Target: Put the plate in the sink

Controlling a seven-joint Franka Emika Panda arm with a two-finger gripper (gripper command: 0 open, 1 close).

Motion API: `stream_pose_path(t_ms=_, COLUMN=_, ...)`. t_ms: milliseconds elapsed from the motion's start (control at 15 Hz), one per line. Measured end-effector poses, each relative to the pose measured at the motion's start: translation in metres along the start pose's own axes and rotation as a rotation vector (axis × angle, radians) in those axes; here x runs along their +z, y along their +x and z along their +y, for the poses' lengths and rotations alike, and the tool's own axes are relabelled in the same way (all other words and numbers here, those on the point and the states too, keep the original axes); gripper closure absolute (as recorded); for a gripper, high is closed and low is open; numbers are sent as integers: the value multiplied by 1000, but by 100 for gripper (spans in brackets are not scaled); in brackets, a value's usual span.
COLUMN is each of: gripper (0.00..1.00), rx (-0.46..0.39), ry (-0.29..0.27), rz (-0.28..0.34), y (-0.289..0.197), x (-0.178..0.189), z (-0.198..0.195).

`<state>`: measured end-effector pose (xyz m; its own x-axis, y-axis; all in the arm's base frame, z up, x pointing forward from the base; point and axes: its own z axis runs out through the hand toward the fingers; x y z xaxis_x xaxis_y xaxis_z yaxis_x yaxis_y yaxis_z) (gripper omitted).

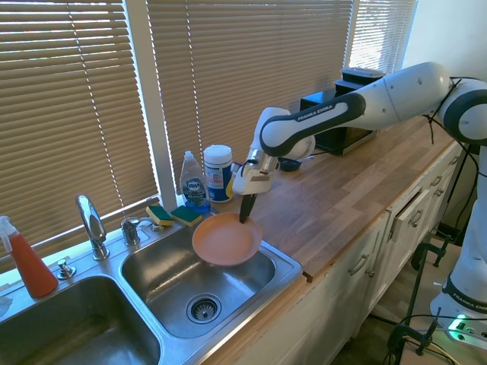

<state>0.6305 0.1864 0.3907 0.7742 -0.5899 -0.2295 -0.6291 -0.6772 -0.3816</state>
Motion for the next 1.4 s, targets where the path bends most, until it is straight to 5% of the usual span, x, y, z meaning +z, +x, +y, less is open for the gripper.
stream_pose_path(t_ms=267, gripper=100, rx=-18, ry=-54, rz=5, y=-1, x=61, z=-38)
stream_pose_path(t_ms=733, gripper=100, rx=35, ry=-153, rz=-17, y=17, x=155, z=-48)
stream_pose_path(t_ms=800, gripper=0, rx=44, ry=-161, rz=-22, y=20, x=160, z=-49)
stream_pose_path(t_ms=1400, gripper=0, rx=51, ry=-195, rz=-23, y=33, x=152, z=-65)
